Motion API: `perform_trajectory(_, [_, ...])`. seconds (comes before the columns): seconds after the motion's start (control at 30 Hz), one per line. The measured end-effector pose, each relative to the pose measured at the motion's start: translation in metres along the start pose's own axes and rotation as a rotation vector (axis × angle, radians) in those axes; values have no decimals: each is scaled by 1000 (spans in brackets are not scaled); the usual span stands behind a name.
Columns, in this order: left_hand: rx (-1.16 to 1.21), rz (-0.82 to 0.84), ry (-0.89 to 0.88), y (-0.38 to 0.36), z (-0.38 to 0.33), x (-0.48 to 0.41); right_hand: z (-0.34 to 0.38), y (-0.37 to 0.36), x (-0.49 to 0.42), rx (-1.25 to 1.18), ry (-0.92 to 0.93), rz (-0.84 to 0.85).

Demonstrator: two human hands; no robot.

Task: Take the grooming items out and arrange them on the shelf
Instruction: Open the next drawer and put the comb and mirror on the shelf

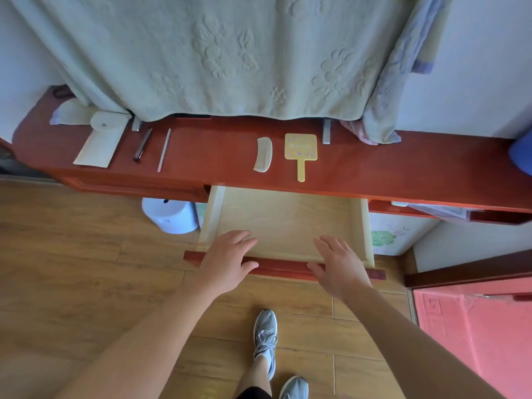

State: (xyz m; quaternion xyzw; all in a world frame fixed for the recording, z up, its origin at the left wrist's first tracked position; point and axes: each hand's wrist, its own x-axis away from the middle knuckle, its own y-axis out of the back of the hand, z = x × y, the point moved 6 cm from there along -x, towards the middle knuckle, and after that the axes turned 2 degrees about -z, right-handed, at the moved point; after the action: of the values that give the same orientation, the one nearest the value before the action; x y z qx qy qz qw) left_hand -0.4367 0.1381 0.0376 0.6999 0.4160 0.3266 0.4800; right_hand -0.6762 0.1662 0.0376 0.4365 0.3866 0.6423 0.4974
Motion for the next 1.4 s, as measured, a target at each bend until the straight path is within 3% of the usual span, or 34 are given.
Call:
perform_trajectory(0.1, [-71, 14, -33, -11, 1, 8, -5, -14, 10, 12, 5, 8])
perform_trajectory(0.4, [-46, -61, -11, -21, 6, 15, -4, -26, 21, -2, 84, -195])
perform_trajectory(1.2, [-51, -52, -38, -6, 41, -105, -27, 3, -95, -28, -61, -146])
perform_trajectory(1.4, [-73, -175, 18, 10, 43, -112, -24, 16, -100, 37, -78, -210])
